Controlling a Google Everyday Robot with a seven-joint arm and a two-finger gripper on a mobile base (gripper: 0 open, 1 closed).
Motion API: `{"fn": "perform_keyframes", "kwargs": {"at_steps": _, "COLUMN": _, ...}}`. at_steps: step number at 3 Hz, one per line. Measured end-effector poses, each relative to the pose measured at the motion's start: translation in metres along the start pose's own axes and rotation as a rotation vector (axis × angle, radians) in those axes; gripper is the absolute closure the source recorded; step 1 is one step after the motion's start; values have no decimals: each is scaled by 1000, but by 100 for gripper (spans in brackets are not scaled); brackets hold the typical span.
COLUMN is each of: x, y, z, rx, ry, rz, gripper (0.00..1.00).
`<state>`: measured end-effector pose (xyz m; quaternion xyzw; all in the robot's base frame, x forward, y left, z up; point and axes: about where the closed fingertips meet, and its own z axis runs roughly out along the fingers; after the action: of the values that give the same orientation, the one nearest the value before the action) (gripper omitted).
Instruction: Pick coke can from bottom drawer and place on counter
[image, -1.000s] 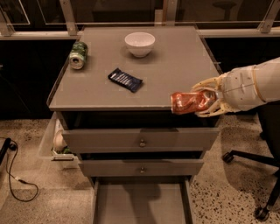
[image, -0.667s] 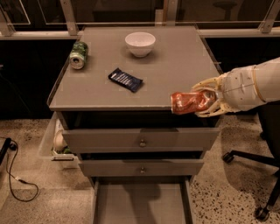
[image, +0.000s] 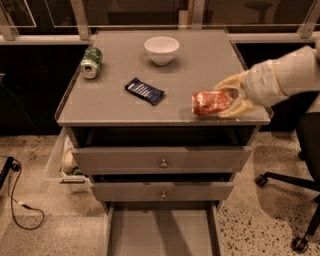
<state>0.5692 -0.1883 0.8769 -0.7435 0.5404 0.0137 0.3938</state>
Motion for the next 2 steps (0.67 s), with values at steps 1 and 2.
{"fn": "perform_keyframes", "kwargs": {"at_steps": 1, "x": 19, "y": -38, "z": 32, "rx": -32, "ry": -72, "rz": 75, "gripper": 100}}
{"fn": "perform_keyframes", "kwargs": {"at_steps": 2, "x": 39, "y": -71, "z": 54, "rx": -29, "ry": -145, "rz": 163, "gripper": 100}}
